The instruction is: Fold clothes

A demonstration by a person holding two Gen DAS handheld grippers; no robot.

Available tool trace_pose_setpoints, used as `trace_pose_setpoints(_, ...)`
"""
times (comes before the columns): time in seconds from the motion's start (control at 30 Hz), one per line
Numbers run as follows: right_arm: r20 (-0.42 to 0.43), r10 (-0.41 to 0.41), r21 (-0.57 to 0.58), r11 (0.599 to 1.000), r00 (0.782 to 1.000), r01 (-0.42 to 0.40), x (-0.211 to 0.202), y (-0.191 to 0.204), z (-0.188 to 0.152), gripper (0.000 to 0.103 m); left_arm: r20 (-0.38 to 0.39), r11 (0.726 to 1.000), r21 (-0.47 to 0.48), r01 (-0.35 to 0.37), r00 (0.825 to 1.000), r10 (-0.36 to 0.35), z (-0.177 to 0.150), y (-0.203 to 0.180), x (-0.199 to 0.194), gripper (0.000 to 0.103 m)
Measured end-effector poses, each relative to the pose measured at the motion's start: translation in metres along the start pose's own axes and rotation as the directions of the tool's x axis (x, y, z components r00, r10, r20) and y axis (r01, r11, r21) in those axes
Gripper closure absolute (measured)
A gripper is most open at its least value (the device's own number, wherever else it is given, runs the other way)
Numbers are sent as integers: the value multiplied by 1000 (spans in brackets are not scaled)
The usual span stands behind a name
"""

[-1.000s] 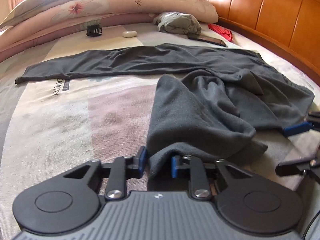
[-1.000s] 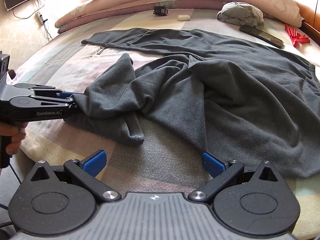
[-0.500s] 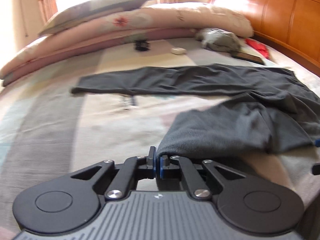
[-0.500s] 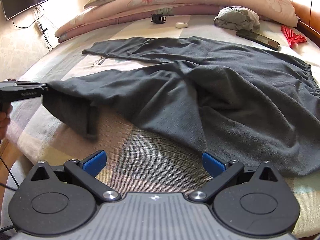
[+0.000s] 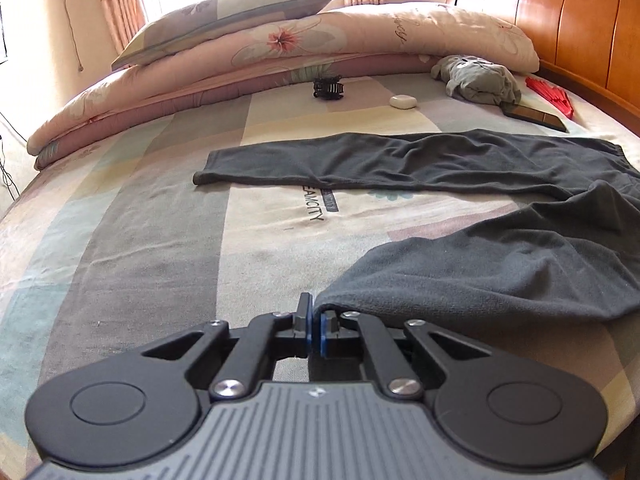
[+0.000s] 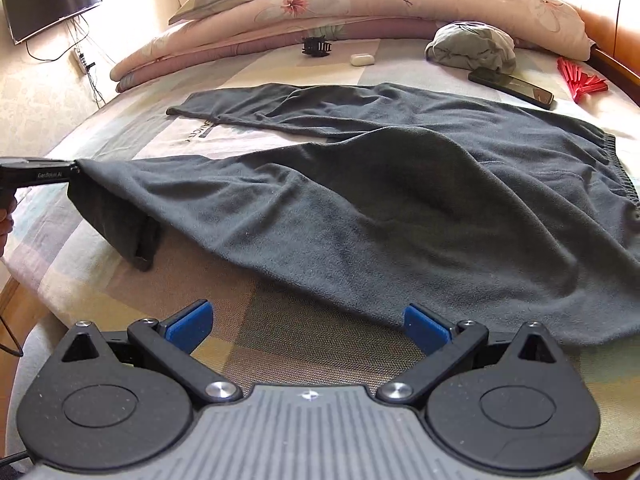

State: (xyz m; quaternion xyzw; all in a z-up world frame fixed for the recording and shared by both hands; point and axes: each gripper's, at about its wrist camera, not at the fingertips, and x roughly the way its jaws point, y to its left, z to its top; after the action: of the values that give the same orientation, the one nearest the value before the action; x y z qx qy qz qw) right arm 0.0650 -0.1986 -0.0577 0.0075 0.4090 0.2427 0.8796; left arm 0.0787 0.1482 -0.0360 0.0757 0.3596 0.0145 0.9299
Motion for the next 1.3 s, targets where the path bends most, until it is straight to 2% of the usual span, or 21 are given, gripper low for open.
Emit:
trace_pose_setpoints(0.2, 0, 13, -4, 1000, 1000, -13, 0, 1, 0, 0, 67, 997, 45, 56, 996, -59, 18, -21, -13, 101)
trace_pose_setpoints(0.27, -5, 17, -6, 1000, 1000, -18, 0, 1, 0, 0, 81, 994, 56, 96, 992, -101, 26, -32, -15, 101)
trace_pose_setpoints(0.43, -5, 20, 5, 1000, 1000, -20, -2, -1, -3, 0, 90, 976, 114, 186, 976, -197, 45, -68, -15, 101)
trace_pose_setpoints(0.6, -6, 22, 18, 1000, 1000, -22, -6, -6, -4, 0, 84, 945, 183, 271, 953, -290, 61, -111, -10, 101)
trace_pose_setpoints(0.8, -3, 14, 39, 999, 1000, -14, -11, -15, -8, 0, 40, 900, 255, 353, 926, -374, 69, -162, 2, 101)
trace_pose_setpoints(0.97, -4, 19, 70, 997, 1000, -19, -15, -26, -9, 0, -24, 872, 273, 406, 909, -416, 68, -196, 22, 101)
trace_pose_setpoints(1.1, -10, 18, 101, 995, 1000, -17, -14, -34, -10, 0, -84, 862, 266, 430, 902, -424, 67, -214, 42, 101)
trace_pose_setpoints(1.3, -24, 27, 130, 991, 999, -24, -9, -42, -11, 0, -153, 863, 257, 435, 900, -408, 59, -224, 56, 100)
